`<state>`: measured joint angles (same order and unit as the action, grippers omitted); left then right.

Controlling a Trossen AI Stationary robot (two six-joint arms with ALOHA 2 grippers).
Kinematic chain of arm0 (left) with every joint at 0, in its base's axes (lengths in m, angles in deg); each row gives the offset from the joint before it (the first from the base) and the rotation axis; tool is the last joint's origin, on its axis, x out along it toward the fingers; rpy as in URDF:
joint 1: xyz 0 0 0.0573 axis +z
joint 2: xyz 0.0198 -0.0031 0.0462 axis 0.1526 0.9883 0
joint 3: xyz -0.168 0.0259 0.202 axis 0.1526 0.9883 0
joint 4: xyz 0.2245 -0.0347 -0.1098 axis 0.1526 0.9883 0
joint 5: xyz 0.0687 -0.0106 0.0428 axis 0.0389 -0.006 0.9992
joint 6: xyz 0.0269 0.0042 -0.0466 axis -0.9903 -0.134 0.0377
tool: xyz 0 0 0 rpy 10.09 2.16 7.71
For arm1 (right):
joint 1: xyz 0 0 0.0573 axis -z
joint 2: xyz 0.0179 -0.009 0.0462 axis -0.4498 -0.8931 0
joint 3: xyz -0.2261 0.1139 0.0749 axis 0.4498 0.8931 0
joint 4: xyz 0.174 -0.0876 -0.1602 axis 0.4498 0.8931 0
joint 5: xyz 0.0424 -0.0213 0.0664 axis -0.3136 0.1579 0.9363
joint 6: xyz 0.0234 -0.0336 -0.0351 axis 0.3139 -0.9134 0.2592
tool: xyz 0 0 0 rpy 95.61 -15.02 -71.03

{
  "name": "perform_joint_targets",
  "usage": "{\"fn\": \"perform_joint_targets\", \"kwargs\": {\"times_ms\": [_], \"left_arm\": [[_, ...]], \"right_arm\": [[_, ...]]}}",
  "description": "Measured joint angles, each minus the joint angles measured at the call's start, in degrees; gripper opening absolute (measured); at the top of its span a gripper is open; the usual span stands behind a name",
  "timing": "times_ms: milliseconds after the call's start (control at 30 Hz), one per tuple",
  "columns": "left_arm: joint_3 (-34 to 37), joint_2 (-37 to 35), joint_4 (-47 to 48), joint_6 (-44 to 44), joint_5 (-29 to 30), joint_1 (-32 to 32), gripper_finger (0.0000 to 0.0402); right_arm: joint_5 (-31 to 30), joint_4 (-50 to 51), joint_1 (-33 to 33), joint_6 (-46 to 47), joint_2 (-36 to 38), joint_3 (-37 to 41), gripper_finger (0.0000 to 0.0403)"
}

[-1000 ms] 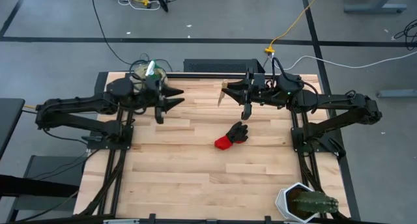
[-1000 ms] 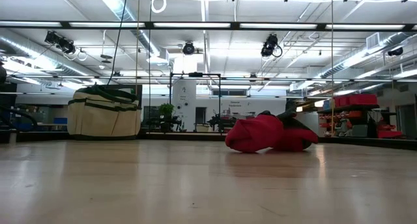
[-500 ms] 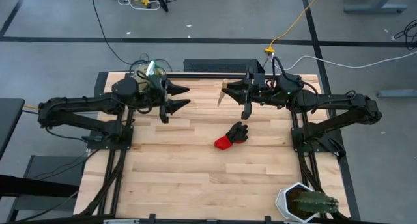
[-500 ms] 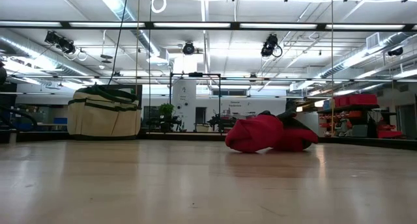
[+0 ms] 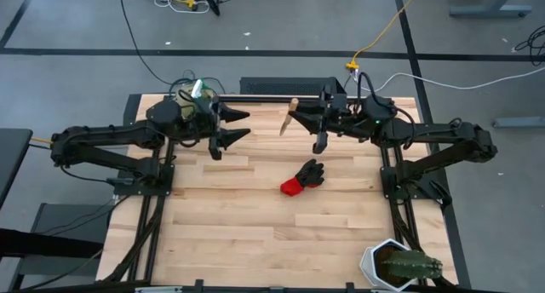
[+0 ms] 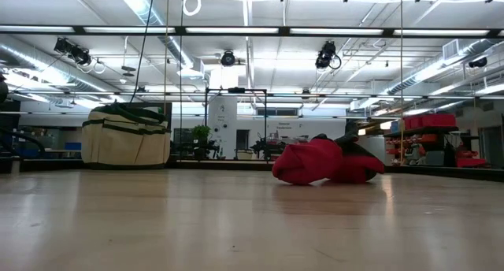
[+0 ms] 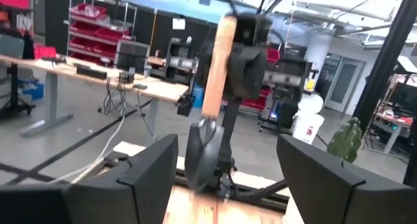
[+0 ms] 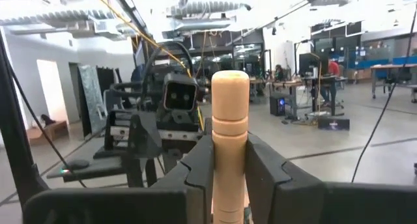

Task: Pick & Place Garden tools in Gardening bag
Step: Put the trowel into the gardening bag

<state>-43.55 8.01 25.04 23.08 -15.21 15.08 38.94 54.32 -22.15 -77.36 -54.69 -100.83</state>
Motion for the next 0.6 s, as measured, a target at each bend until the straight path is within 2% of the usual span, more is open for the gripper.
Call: {"fn": "perform_joint_targets", "kwargs": {"times_ms": [300, 433, 600], "left_arm": [[-7.8, 3.6, 7.3, -2.7, -1.6, 1.5, 0.0271], [-9.9, 6.4, 8.0, -2.4, -4.7, 2.6, 0.0271], [-11.5, 9.9, 7.8, -2.4, -6.0, 2.9, 0.0271]], "right_arm": [[-0.1, -3.1, 0.0, 0.8, -0.8, 0.0, 0.0059], [-0.1, -3.8, 0.0, 1.4, -0.9, 0.0, 0.0059], [-0.1, -3.1, 0.0, 1.5, -0.9, 0.0, 0.0059]]}}
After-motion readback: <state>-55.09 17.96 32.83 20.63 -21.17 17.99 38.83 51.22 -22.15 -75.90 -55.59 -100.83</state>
